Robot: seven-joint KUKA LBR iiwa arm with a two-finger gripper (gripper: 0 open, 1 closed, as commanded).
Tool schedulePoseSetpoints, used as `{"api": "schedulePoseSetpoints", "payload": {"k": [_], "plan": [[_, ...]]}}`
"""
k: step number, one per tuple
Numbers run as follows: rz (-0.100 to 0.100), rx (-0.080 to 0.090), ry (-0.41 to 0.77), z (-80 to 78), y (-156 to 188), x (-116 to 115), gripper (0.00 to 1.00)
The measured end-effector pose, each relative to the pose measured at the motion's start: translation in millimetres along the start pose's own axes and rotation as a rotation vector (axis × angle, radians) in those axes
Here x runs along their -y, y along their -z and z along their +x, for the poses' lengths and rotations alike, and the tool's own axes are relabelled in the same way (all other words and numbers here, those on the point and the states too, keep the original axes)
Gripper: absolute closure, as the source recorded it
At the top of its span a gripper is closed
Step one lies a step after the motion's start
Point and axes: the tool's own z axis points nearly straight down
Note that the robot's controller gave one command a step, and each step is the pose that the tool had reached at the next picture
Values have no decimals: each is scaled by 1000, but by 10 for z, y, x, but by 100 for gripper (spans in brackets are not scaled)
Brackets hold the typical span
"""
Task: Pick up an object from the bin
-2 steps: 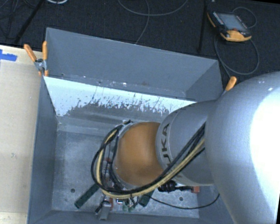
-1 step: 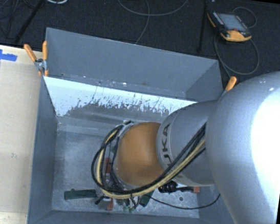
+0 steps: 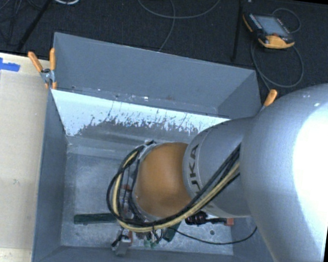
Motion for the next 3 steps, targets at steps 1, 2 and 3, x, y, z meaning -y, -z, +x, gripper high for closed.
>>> {"api": "schedulePoseSetpoints", "payload": {"k": [1, 2, 3], "plan": [[3, -15, 1, 45, -24, 4, 100], [1, -6, -36, -255, 1049, 186, 100], [2, -10, 4, -310, 1410, 241, 100]]}}
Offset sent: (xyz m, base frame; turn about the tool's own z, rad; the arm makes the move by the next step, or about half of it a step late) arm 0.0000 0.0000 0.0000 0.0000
